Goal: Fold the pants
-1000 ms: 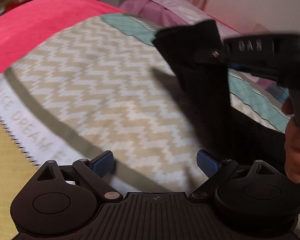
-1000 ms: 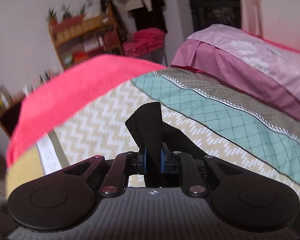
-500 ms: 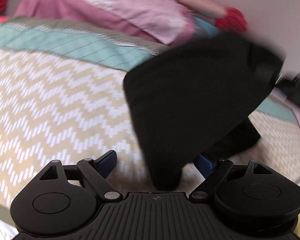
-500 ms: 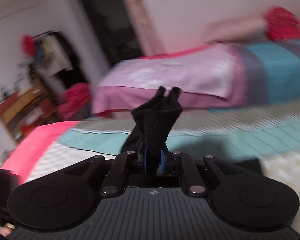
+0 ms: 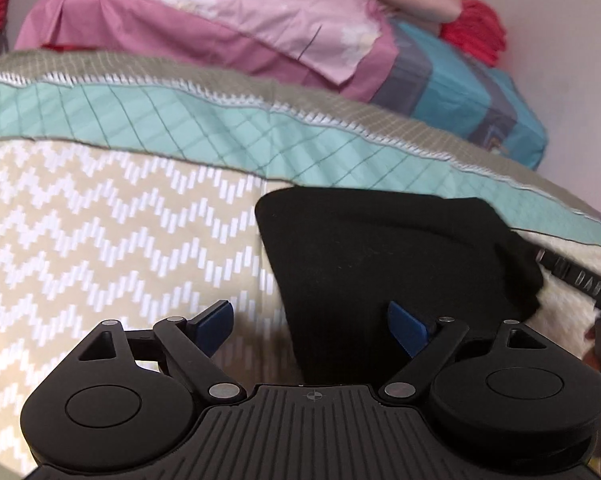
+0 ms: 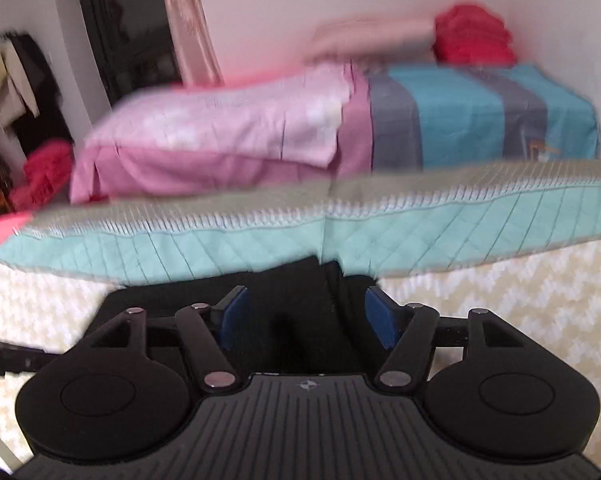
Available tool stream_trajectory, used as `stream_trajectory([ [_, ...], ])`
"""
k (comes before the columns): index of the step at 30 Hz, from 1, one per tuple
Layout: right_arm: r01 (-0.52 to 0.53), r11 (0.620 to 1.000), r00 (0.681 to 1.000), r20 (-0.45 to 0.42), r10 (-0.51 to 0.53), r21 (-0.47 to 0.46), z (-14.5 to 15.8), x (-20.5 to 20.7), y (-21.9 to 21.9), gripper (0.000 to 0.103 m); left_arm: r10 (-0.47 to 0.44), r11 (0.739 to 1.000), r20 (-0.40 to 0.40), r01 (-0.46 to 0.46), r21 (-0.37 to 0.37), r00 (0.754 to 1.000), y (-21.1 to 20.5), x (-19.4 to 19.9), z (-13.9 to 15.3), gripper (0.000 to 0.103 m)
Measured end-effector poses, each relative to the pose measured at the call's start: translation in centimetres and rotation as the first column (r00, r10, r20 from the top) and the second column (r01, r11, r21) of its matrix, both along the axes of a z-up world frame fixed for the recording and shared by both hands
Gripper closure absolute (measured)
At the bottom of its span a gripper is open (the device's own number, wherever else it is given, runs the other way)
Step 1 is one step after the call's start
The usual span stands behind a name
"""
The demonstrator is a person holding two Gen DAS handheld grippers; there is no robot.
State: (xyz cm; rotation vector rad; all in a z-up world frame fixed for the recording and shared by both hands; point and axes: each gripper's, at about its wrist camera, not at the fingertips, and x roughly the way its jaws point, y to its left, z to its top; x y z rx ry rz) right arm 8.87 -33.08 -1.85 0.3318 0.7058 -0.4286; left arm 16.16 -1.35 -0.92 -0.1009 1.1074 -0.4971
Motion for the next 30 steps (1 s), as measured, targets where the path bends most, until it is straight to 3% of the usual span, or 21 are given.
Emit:
stream_trajectory([
  [3, -0.03, 0.998, 0.998, 0.045, 0.032, -0.052, 0.7, -1.9, 1.3, 0.089, -0.006, 1.0, -0.083, 0.006, -0.004, 0.997, -0.9, 0.8, -1.9, 0.0],
  [5, -0.015, 1.0, 0.993, 0.115, 0.016, -0.003, 1.8, -3.7, 0.7, 0.089, -0.023, 0.999, -0.081, 0.021, -0.025, 0.996, -0.9, 0.7, -1.9, 0.0],
  [6, 0.0, 1.0, 0.993, 0.118, -0.001, 0.012, 1.7, -4.3, 0.3, 0.089, -0.04, 0.999, -0.069, 0.038, -0.031, 0.997, -1.0, 0.6, -1.8, 0.0],
  [8, 0.028, 0.998, 0.999, 0.029, -0.03, 0.058, -0.1, -4.5, -1.0, 0.085, -0.058, 0.998, -0.065, 0.056, -0.034, 0.996, -1.5, 0.7, -1.9, 0.0],
  [10, 0.032, 0.996, 0.998, 0.056, -0.037, 0.079, 0.1, -4.8, -1.6, 0.082, -0.081, 0.997, -0.089, 0.079, -0.025, 0.993, -2.2, 1.1, -2.4, 0.0],
  [11, 0.067, 0.996, 0.994, 0.083, -0.073, 0.066, 0.9, -4.8, -1.6, 0.065, -0.084, 0.996, -0.094, 0.082, -0.028, 0.992, -2.3, 1.2, -2.6, 0.0],
  [12, 0.099, 0.995, 0.987, 0.121, -0.102, 0.032, 1.6, -4.9, -1.4, 0.039, -0.083, 0.996, -0.098, 0.08, -0.034, 0.992, -2.3, 1.4, -2.8, 0.0],
  [14, 0.099, 0.995, 0.983, 0.155, -0.1, 0.016, 2.0, -4.0, -1.8, 0.017, -0.083, 0.995, -0.121, 0.077, -0.057, 0.989, -2.3, 2.0, -3.4, 0.0],
  [18, 0.073, 0.969, 0.997, 0.009, -0.077, 0.235, -1.3, -1.1, -4.8, 0.016, -0.087, 0.99, -0.164, 0.067, -0.121, 0.983, -2.0, 2.9, -4.5, 0.0],
  [20, 0.079, 0.929, 0.995, 0.035, -0.098, 0.362, -3.0, -1.8, -5.8, 0.018, -0.101, 0.988, -0.155, 0.081, -0.128, 0.983, -2.2, 3.0, -4.6, 0.0],
  [21, 0.08, 0.914, 0.991, 0.067, -0.116, 0.399, -3.4, -2.4, -6.0, 0.024, -0.116, 0.986, -0.151, 0.095, -0.137, 0.982, -2.4, 2.9, -4.5, 0.0],
  [22, 0.074, 0.911, 0.99, 0.078, -0.115, 0.406, -3.6, -2.7, -6.0, 0.03, -0.129, 0.983, -0.149, 0.106, -0.152, 0.98, -2.5, 2.8, -4.4, 0.0],
  [24, 0.035, 0.901, 0.99, 0.105, -0.089, 0.432, -3.4, -3.1, -5.9, 0.055, -0.121, 0.985, -0.137, 0.101, -0.143, 0.983, -2.9, 2.5, -3.9, 0.0],
  [30, -0.039, 0.889, 0.983, 0.176, -0.047, 0.455, -0.4, -5.3, -5.5, 0.059, -0.1, 0.993, -0.029, 0.099, -0.059, 0.995, -4.3, 0.0, -0.3, 0.0],
])
